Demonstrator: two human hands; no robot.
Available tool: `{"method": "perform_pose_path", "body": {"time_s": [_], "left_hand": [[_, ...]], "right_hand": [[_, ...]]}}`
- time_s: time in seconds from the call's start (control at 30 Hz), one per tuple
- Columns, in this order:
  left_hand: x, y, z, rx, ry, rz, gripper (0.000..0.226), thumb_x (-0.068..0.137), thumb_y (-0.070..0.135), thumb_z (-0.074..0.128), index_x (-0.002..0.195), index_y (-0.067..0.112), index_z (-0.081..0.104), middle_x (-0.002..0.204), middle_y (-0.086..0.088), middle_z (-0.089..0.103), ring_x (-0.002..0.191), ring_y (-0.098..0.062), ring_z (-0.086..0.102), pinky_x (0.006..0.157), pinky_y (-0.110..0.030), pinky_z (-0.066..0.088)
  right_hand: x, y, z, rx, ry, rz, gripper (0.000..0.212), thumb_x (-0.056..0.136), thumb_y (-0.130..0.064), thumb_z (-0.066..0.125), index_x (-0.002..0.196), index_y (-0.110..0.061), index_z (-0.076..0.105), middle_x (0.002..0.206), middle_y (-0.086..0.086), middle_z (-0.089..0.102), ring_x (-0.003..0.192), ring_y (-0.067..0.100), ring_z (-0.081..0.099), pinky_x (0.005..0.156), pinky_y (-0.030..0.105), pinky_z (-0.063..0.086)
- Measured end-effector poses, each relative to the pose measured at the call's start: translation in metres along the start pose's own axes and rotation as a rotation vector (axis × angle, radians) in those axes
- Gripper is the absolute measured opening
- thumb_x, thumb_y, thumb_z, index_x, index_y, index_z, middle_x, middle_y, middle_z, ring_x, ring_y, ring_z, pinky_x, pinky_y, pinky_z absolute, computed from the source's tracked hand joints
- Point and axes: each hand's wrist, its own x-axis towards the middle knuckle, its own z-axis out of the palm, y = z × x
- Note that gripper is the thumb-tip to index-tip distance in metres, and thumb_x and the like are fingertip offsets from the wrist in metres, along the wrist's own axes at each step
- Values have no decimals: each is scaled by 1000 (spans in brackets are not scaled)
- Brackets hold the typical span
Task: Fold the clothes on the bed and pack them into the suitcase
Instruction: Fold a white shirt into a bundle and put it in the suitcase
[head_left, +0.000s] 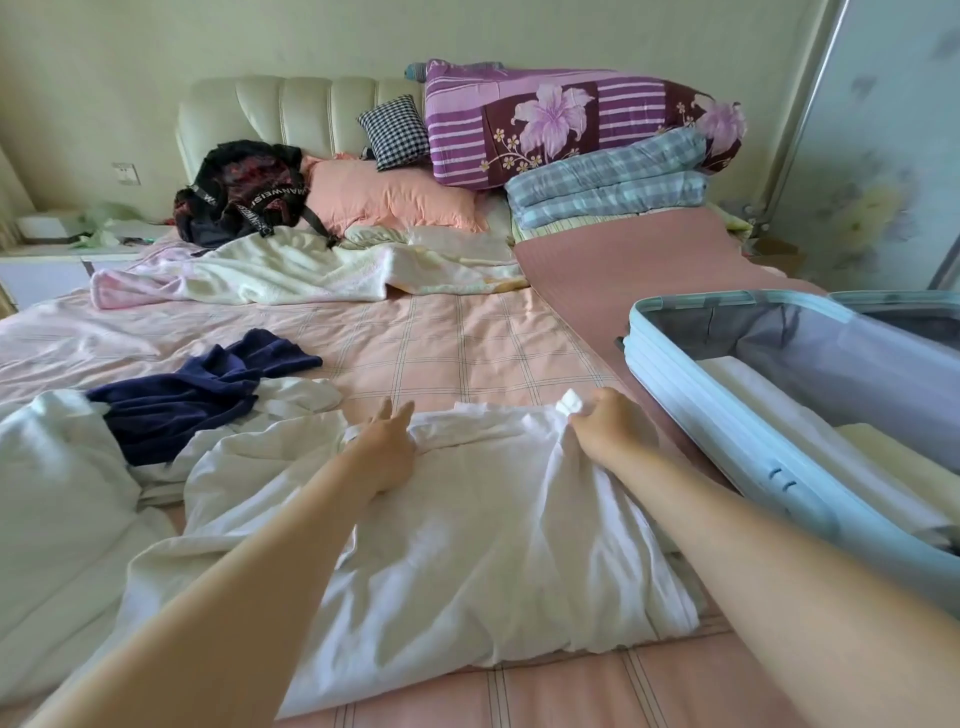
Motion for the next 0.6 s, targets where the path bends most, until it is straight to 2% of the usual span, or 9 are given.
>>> {"method": "perform_pose_path", "body": {"time_s": [0.1, 0.17, 0.23, 0.3, 0.4, 0.5, 0.6], "left_hand": [[-18, 0, 12, -15, 120, 95, 60, 97, 10, 42, 153, 26, 28, 165, -2, 13, 143, -34, 31, 114, -42, 28], [-34, 8, 14, -21, 155, 191, 54, 96, 12, 48, 148, 26, 40, 160, -2, 25, 141, -29, 34, 113, -40, 30], [-56, 20, 16, 0, 199, 296, 42, 96, 15, 50, 137, 26, 53, 147, 1, 43, 134, -26, 40, 108, -38, 31], [-85, 36, 16, -2, 281, 401, 27, 95, 18, 52, 120, 25, 62, 128, 5, 55, 123, -22, 48, 99, -35, 34], [-132, 54, 17, -41, 334, 525, 4, 93, 25, 55, 95, 24, 59, 95, 11, 59, 93, -18, 59, 74, -30, 41], [-170, 57, 23, -48, 280, 584, 23, 88, 48, 52, 89, 26, 49, 84, 14, 53, 74, -8, 47, 60, -28, 37], [-193, 46, 31, 44, 242, 604, 51, 76, 74, 52, 93, 26, 49, 90, 16, 51, 78, -7, 46, 59, -30, 44]], "right_hand": [[-18, 10, -4, 98, -86, -123, 37, 92, -21, 53, 128, -20, 58, 122, -1, 66, 112, 25, 60, 88, 32, 48], [-36, 15, -13, 95, -74, -218, 40, 92, -20, 54, 132, -21, 56, 127, -3, 62, 115, 23, 58, 92, 32, 46], [-57, 20, -22, 26, 35, -295, 24, 91, -24, 56, 114, -21, 61, 115, -4, 61, 106, 22, 59, 85, 32, 46], [-83, 23, -36, -4, 84, -257, 11, 90, -31, 54, 91, -21, 59, 95, -6, 60, 90, 22, 59, 71, 32, 42], [-122, 30, -56, -180, -51, -146, 31, 88, -47, 47, 85, -18, 57, 83, -4, 59, 78, 23, 56, 66, 32, 41], [-151, 42, -69, -320, -134, -91, 43, 84, -55, 46, 99, -18, 62, 89, -2, 59, 80, 23, 53, 68, 31, 40], [-169, 55, -74, -134, -233, -50, 34, 80, -49, 54, 103, -24, 59, 100, -8, 63, 92, 20, 59, 75, 31, 45]]}}
